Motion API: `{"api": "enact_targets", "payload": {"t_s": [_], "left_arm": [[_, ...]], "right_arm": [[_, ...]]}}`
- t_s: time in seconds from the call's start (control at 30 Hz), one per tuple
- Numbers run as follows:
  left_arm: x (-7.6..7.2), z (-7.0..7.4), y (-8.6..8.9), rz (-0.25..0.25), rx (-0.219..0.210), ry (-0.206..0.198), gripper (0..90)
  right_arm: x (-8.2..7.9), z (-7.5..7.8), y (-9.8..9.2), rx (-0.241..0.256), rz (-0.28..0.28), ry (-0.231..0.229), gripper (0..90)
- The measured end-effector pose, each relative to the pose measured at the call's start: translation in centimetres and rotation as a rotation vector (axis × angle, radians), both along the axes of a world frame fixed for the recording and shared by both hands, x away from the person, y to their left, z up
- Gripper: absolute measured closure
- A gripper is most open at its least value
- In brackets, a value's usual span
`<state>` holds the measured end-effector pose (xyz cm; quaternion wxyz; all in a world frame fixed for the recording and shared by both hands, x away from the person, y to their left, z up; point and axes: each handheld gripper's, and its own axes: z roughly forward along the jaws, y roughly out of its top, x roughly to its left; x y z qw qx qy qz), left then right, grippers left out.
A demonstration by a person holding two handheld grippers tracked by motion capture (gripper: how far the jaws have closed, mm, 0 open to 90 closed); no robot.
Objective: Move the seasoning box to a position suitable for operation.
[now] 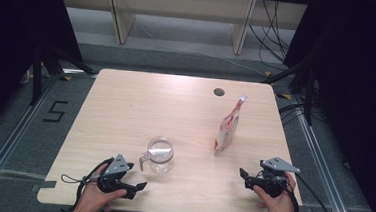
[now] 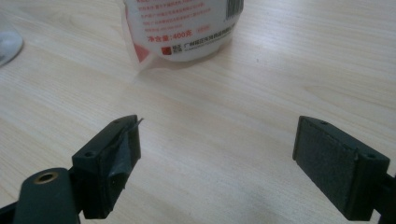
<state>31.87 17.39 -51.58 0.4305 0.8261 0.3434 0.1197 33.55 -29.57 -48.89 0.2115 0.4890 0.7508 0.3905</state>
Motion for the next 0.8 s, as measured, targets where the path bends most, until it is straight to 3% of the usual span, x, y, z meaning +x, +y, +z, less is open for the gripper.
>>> {"api": "enact_targets", "payload": {"t_s": [0.1, 0.33, 0.37, 0.43, 0.5, 0.57, 0.6, 0.73, 0.77, 0.8], "left_arm": [[0.04, 0.09, 0.04, -0.008, 0.011, 0.004, 17.1], [0.10, 0.17, 0.05, -0.016, 0.008, -0.017, 19.4], [0.14, 0.28, 0.23, -0.021, 0.036, -0.020, 19.4], [0.05, 0.17, -0.05, -0.001, -0.027, -0.011, 20.2], [0.03, 0.37, 0.01, -0.002, -0.025, -0.010, 21.3], [0.11, 0.47, 0.12, -0.005, -0.029, -0.011, 23.7], [0.11, 0.66, 0.16, 0.004, -0.024, -0.004, 24.2], [0.24, 0.85, 0.39, -0.004, -0.032, -0.008, 28.4], [0.21, 0.98, 0.18, 0.002, -0.060, -0.012, 29.1], [0.21, 0.98, 0.18, 0.002, -0.060, -0.012, 29.6]], "right_arm": [[0.13, -0.07, -0.16, -0.022, 0.015, -0.015, 15.9], [0.15, -0.05, -0.22, -0.009, 0.022, -0.018, 15.9], [0.11, -0.01, -0.21, -0.016, 0.019, -0.012, 15.9], [-0.06, 0.01, -0.02, -0.004, 0.010, -0.005, 15.4], [-0.01, 0.07, -0.18, -0.003, 0.044, -0.019, 15.4], [-0.20, 0.16, 0.02, 0.004, 0.032, -0.025, 15.4], [-0.12, 0.22, -0.19, 0.000, 0.058, -0.036, 15.4], [-0.14, 0.21, -0.15, 0.012, 0.070, -0.053, 15.4], [-0.17, 0.24, -0.13, 0.010, 0.074, -0.043, 15.4], [-0.14, 0.16, -0.06, 0.012, 0.071, -0.048, 15.5]]}}
